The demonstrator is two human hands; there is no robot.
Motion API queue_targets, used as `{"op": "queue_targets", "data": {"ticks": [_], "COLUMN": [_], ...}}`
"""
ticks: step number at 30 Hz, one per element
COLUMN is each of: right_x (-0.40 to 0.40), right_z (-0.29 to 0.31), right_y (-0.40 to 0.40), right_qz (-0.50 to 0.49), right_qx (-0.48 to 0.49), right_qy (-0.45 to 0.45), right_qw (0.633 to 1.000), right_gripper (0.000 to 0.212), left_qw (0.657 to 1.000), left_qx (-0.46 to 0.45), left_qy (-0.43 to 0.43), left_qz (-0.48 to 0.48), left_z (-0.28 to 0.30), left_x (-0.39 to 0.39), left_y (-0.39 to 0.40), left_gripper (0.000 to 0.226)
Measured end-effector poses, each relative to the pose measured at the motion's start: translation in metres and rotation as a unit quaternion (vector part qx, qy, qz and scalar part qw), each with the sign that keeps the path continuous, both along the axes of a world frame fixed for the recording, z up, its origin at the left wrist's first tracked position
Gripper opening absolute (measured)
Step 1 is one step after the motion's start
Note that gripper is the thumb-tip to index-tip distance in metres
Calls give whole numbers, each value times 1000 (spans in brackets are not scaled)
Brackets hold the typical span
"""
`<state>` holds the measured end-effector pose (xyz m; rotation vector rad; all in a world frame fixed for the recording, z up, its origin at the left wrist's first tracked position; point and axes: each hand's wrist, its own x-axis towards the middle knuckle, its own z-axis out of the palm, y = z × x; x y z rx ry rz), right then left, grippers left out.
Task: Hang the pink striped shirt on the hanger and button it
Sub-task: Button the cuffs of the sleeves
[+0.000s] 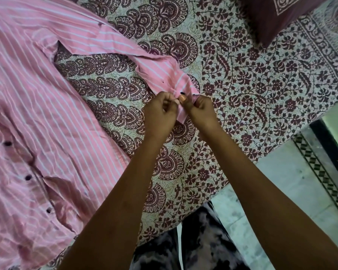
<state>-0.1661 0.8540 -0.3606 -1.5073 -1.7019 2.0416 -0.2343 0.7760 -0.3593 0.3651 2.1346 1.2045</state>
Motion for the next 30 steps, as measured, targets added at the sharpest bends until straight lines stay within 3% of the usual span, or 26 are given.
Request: {"op": "queue_targets", "data": {"ticks": [2,5,7,10,12,14,16,19,21,24,26,30], "right_x": [2,1,3,6,10,16,25,40,51,70,79,92], "right_z": [-1,-2,-3,-6,-7,-7,-7,-11,-19,-34,-38,-31], "right_y": [0,-1,0,0,1,4,8,12,15,14,10,2], "right_qz": [6,38,98,177,181,145,111,157,210,288,312,272], "right_qx": [16,65,170,336,379,377,384,483,522,513,493,431], "right_qy": [4,-10,-22,-34,-38,-30,-29,-79,-103,-116,-108,-101], "right_qw": [1000,997,980,925,907,914,916,858,820,800,805,855], "right_gripper": [23,12,17,24,21,20,24,23,26,26,27,31], "left_qw": [991,962,941,913,920,927,912,899,921,952,950,968], "left_qx": [19,47,58,54,31,30,68,104,66,3,-29,-114], "left_qy": [-124,-260,-326,-394,-378,-350,-365,-372,-328,-239,-234,-169], "left_qz": [38,67,74,88,102,130,175,206,200,193,206,146], "left_z": [4,11,12,10,10,12,11,8,3,-13,-23,-19], "left_x": [-5,-9,-10,-10,-9,-7,-8,-13,-9,2,9,19], "left_y": [4,6,5,1,2,3,3,2,0,-5,-16,-37], "left_gripper": [24,21,17,17,16,17,26,37,31,32,31,26]}}
